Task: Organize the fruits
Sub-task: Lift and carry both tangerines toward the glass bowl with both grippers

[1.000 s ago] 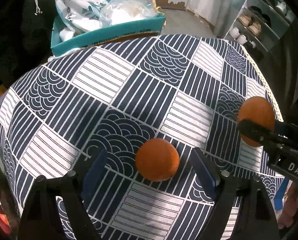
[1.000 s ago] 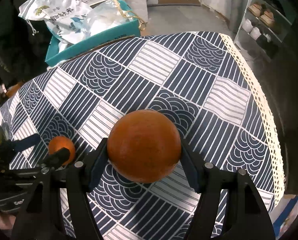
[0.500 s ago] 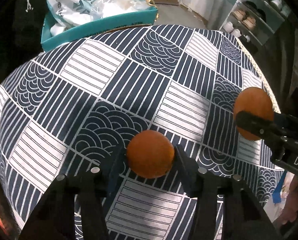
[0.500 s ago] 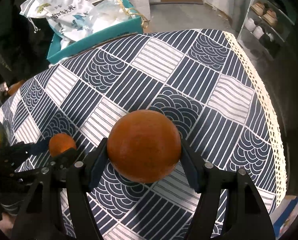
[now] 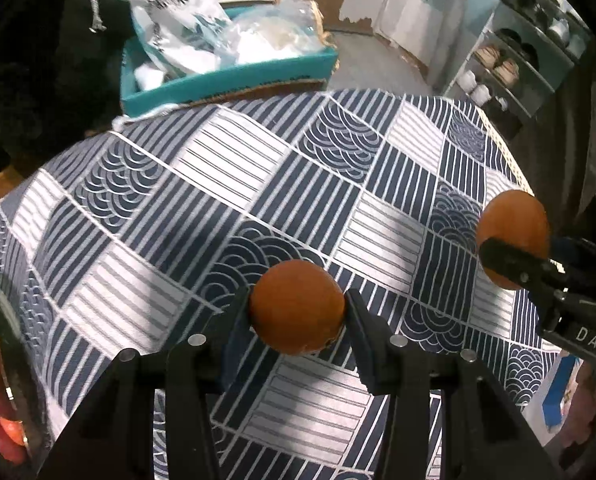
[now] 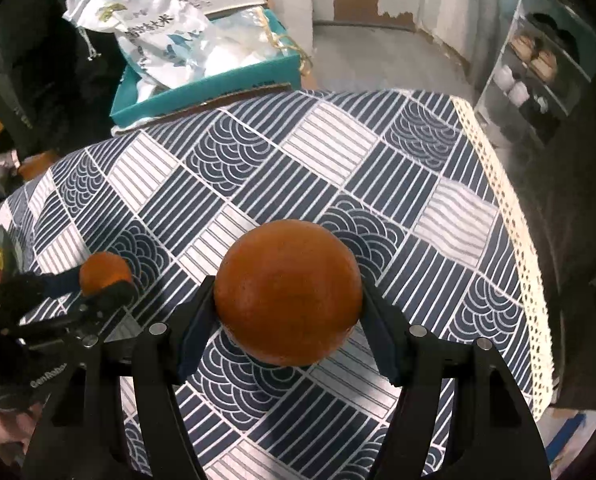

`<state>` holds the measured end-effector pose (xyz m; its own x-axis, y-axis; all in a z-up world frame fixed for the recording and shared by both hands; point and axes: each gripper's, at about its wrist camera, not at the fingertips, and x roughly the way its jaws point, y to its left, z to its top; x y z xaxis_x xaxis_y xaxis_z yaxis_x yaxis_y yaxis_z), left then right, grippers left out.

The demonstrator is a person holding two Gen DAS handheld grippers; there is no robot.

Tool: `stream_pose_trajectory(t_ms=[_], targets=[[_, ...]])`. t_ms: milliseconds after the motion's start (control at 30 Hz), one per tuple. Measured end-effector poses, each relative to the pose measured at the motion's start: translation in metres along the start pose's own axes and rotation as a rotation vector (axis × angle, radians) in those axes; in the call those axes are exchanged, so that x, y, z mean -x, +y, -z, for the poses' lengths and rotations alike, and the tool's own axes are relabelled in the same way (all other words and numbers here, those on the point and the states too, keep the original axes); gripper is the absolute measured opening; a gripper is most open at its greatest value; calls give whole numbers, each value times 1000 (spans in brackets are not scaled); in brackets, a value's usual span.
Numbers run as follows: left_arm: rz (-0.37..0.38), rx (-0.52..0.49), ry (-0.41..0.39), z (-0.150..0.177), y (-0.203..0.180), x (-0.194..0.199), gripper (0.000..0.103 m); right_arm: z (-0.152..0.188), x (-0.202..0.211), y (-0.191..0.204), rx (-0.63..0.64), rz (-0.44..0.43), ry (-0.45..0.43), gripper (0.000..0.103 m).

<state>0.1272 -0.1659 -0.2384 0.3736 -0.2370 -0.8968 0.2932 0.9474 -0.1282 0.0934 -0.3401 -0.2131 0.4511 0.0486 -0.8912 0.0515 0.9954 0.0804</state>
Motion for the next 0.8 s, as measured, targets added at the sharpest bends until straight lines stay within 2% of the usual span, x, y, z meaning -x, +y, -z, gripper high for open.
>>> stream_pose_trajectory(t_ms=[433,800], targets=[[-18,20,-91,-7,8,53,47,-9,41,20,67,-11,-99,69],[8,16,-170,-5,3,101,47,-16,78,39,113,-37,-190,69]])
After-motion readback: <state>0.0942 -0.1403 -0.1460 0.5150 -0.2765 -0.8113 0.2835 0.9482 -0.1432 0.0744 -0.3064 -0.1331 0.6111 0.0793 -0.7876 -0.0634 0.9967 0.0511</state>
